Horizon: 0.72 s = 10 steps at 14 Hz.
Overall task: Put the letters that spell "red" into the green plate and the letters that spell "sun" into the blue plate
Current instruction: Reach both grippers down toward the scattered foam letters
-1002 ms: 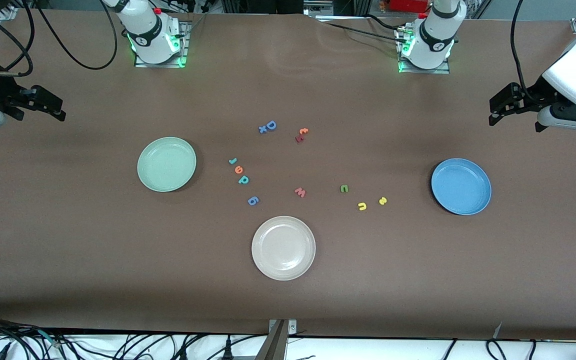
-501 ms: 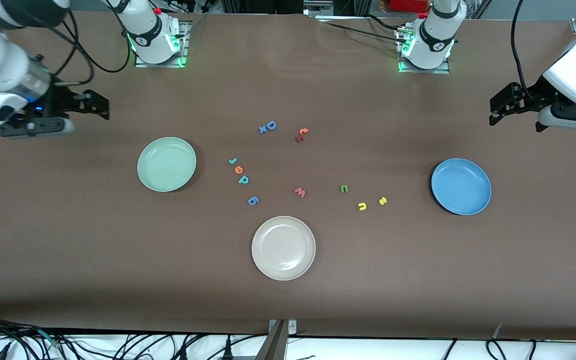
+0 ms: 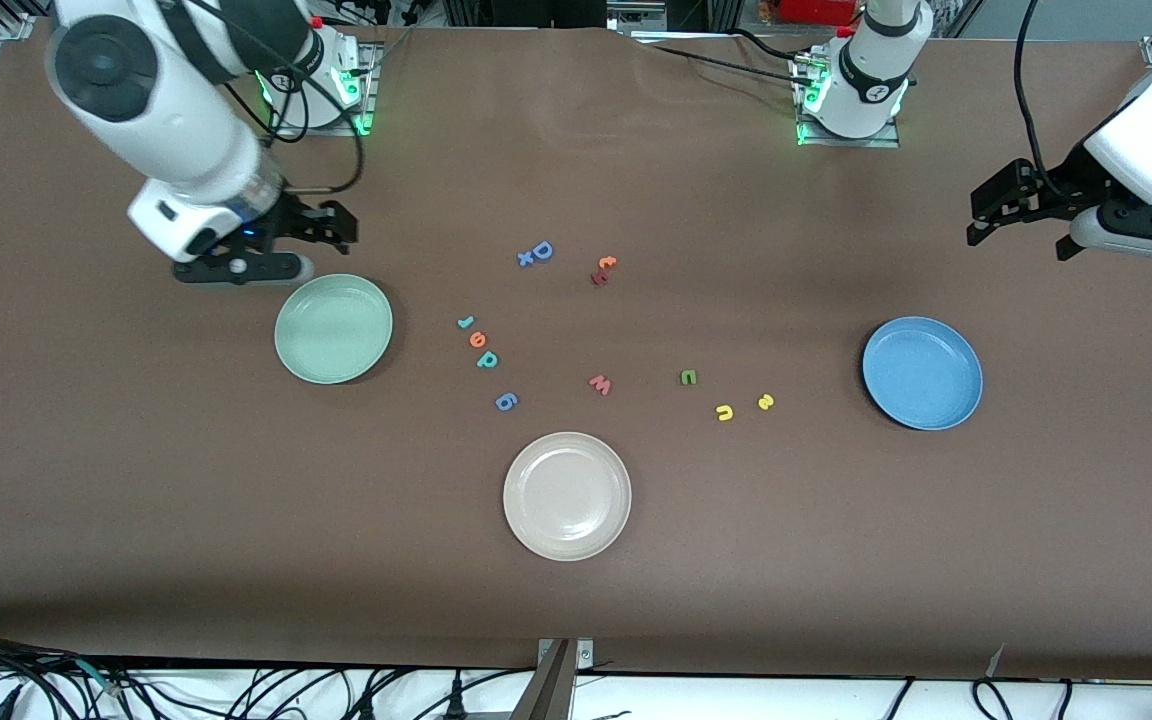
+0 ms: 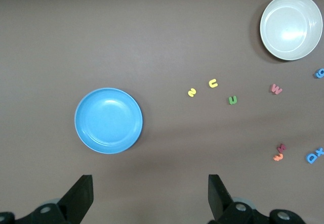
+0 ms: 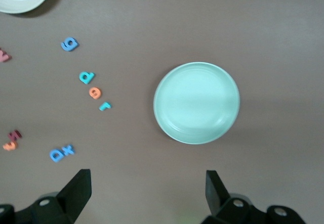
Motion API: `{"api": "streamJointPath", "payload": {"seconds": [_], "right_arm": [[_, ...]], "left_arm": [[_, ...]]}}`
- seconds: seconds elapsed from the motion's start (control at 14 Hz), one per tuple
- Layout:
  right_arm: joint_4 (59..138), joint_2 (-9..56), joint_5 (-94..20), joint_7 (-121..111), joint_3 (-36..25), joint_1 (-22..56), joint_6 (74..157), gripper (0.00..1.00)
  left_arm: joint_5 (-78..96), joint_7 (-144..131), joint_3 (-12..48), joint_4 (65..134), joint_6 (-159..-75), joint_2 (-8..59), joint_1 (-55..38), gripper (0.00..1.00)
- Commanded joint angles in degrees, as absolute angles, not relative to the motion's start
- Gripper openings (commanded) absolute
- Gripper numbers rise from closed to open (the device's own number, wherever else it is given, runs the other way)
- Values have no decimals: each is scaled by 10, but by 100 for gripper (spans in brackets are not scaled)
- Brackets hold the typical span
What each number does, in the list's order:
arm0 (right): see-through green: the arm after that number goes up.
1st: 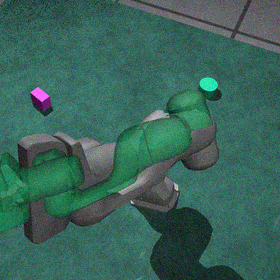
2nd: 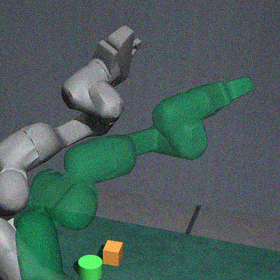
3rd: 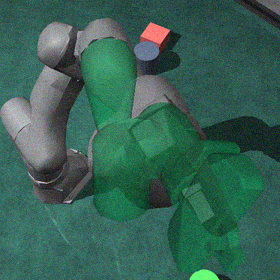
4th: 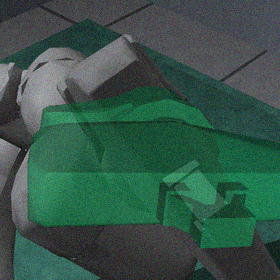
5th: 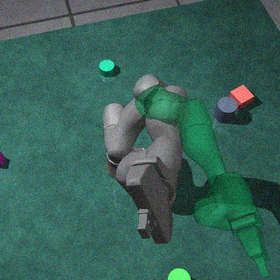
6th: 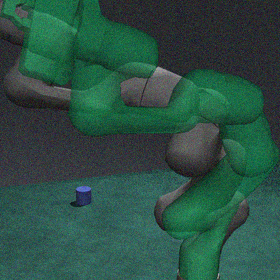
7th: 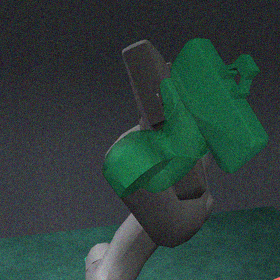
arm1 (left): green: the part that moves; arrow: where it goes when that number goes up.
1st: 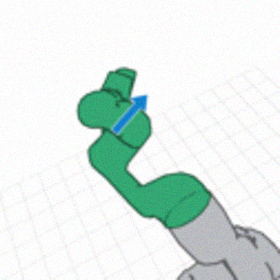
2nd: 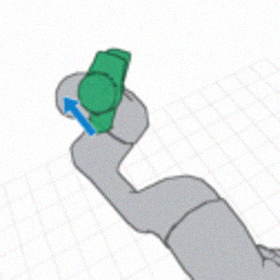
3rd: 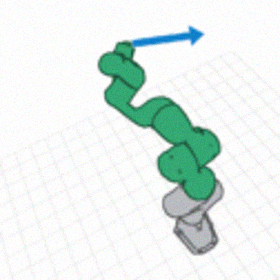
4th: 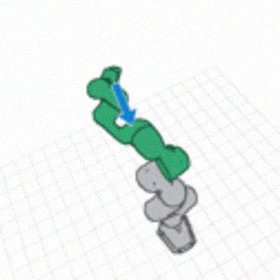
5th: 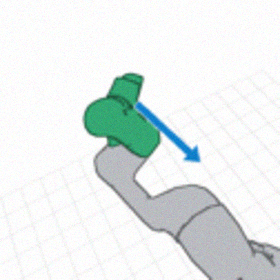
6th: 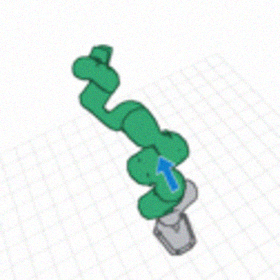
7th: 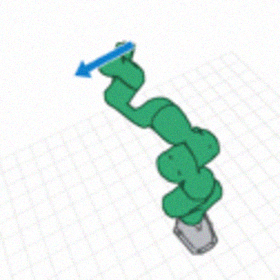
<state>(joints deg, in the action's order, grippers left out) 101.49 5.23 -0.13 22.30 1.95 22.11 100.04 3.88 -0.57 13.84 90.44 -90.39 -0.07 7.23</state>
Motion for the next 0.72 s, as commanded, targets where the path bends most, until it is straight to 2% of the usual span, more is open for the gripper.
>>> {"api": "streamJointPath", "payload": {"seconds": [0.0,0.21,0.64], "right_arm": [[1009,97,0,285,14,251,1047,100],[1009,148,-3,298,21,268,1102,100],[1010,235,-4,301,30,294,1178,100]], "left_arm": [[47,-103,173,912,-902,17,76,100],[39,-116,191,920,-928,37,65,100],[22,-160,192,1026,-1061,57,19,100]]}}
